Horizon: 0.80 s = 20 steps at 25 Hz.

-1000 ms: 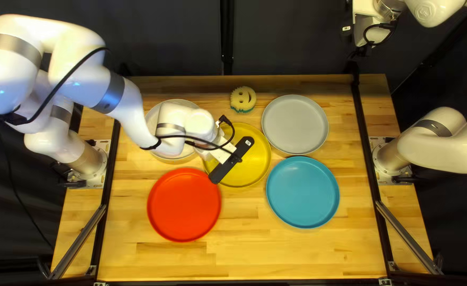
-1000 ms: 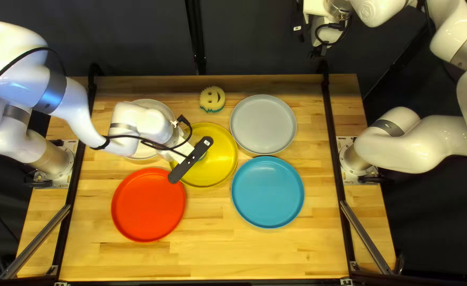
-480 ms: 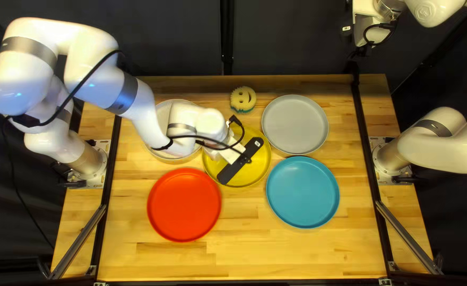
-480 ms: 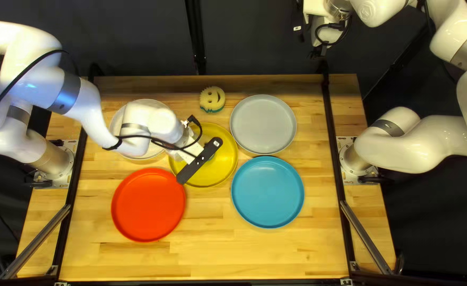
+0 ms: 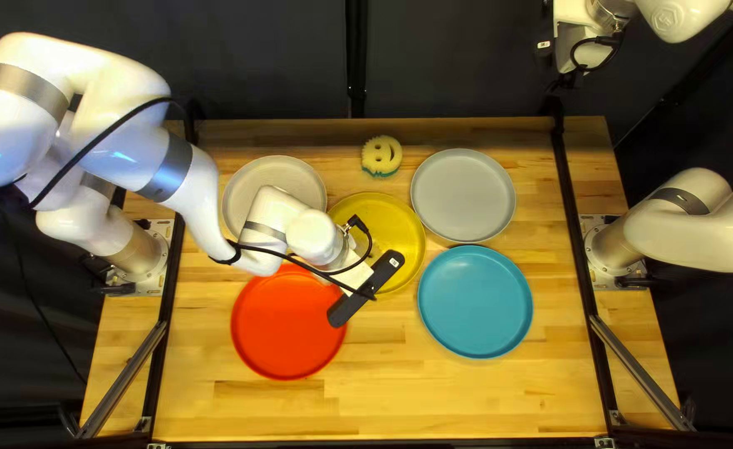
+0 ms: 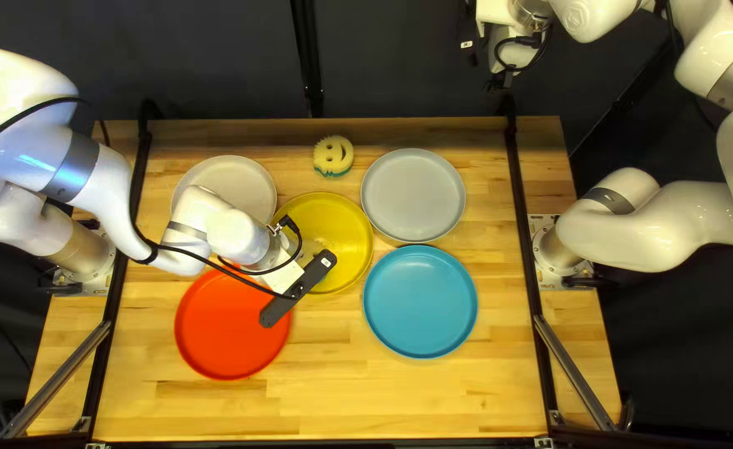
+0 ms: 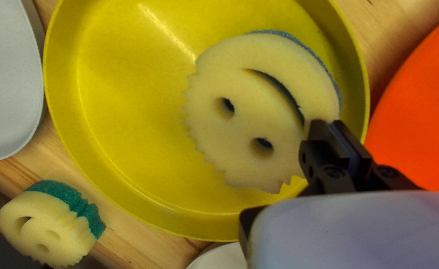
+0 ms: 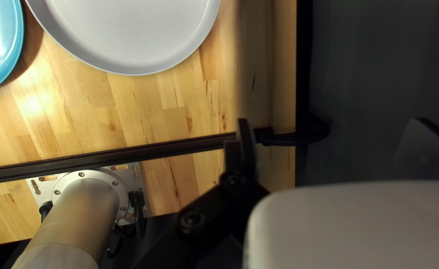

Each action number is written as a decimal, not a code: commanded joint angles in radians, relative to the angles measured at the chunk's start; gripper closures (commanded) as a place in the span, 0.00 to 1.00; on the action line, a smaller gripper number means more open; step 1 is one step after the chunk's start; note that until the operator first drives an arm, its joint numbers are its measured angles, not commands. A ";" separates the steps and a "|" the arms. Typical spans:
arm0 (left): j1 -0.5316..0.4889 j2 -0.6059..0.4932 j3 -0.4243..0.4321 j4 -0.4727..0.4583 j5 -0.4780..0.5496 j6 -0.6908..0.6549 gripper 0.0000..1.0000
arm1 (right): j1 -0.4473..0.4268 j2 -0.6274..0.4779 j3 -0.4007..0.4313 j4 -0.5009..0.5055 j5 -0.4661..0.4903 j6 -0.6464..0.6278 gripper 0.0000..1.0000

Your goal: Pick up sponge and scrub the plate

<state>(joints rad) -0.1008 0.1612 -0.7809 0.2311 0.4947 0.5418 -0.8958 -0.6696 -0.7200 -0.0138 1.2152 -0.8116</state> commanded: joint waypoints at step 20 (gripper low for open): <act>-0.026 -0.037 0.023 -0.017 0.022 -0.012 1.00 | 0.000 0.000 0.000 0.000 0.000 0.000 0.00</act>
<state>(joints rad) -0.0931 0.1471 -0.7847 0.1930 0.5156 0.5771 -0.8958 -0.6696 -0.7200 -0.0138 1.2152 -0.8116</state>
